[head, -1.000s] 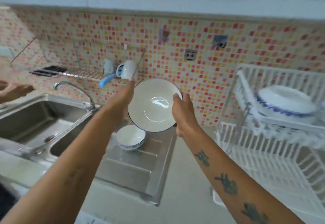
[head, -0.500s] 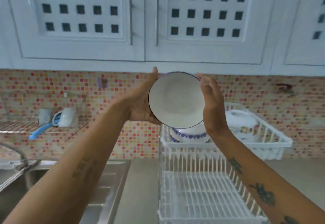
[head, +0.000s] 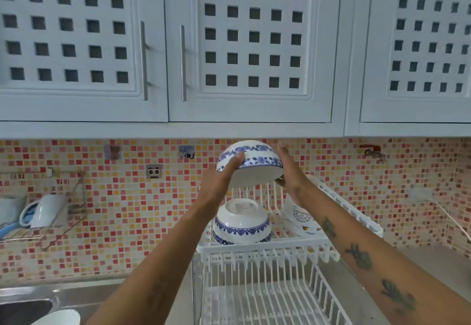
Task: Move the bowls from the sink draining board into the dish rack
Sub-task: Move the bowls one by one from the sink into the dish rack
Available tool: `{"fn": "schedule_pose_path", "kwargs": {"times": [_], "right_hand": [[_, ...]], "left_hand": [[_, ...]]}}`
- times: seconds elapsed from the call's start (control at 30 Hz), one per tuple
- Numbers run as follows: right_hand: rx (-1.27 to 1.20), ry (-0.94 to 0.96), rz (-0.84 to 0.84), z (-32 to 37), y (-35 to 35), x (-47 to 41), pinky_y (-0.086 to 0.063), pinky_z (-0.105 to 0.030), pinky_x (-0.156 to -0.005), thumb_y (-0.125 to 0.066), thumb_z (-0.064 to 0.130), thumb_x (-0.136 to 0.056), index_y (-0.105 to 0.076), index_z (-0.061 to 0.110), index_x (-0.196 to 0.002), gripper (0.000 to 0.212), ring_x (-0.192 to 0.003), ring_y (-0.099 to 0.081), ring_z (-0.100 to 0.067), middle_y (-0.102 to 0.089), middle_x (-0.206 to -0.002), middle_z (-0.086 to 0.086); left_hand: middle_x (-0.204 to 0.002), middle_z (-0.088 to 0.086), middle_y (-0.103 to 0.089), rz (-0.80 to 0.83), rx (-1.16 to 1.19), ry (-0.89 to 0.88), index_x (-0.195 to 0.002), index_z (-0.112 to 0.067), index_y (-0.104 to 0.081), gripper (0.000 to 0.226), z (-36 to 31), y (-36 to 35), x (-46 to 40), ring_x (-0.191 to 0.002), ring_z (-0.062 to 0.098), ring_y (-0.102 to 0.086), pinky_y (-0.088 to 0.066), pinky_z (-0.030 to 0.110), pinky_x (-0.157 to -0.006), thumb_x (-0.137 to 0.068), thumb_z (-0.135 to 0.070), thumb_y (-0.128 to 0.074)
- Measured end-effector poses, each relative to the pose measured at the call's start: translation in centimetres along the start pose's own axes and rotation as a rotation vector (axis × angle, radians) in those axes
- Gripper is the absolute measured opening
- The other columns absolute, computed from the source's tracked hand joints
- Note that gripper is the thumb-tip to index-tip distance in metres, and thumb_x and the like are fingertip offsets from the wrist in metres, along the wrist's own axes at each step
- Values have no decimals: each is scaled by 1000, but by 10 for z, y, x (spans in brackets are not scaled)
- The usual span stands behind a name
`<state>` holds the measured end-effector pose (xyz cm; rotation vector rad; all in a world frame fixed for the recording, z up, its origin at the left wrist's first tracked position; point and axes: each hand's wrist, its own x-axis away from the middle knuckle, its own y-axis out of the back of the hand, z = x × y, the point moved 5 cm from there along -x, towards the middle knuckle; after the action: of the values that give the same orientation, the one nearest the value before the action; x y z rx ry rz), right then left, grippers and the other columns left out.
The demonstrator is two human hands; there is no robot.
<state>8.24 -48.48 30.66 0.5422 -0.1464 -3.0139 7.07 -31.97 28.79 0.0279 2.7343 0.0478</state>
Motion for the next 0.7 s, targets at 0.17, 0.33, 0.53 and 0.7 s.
{"fn": "schedule_pose_path", "kwargs": {"times": [0.17,0.33,0.53,0.7], "right_hand": [[-34,-155,-20,-30,0,-19,-47,-35,-89,-34,64,-92,-65,24,-99,50,-83,-64,-16,-71,-88,-1],[-98,-156,-78,-55,-6,-22,-56,-43,-79,-44,52,-94,-68,19,-88,41,-82,-69,-33,-73,-93,-17],[-9,-60,-67,-72,-12,-34,-53,-44,-84,-49,42,-92,-67,17,-94,31,-98,-67,-33,-72,-103,-15],[79,-92,10,-82,-16,-38,-51,-45,-95,-46,42,-94,-63,28,-99,23,-102,-65,-28,-68,-113,-11]], "left_hand": [[-113,-5,-65,-99,-166,-143,-130,-21,-44,88,21,-2,4,-98,6,-66,-51,16,-78,-58,-59,-79],[-124,-4,-50,-96,-396,-190,-132,-29,-39,99,37,0,-1,-114,14,-56,-52,31,-95,-50,-59,-86],[-128,-2,-46,-52,-597,-168,-136,-23,-37,113,51,10,-3,-119,13,-46,-44,30,-102,-42,-61,-86],[-129,0,-45,-27,-712,-55,-138,-19,-36,121,64,13,-5,-119,16,-48,-46,33,-102,-38,-69,-82]]}}
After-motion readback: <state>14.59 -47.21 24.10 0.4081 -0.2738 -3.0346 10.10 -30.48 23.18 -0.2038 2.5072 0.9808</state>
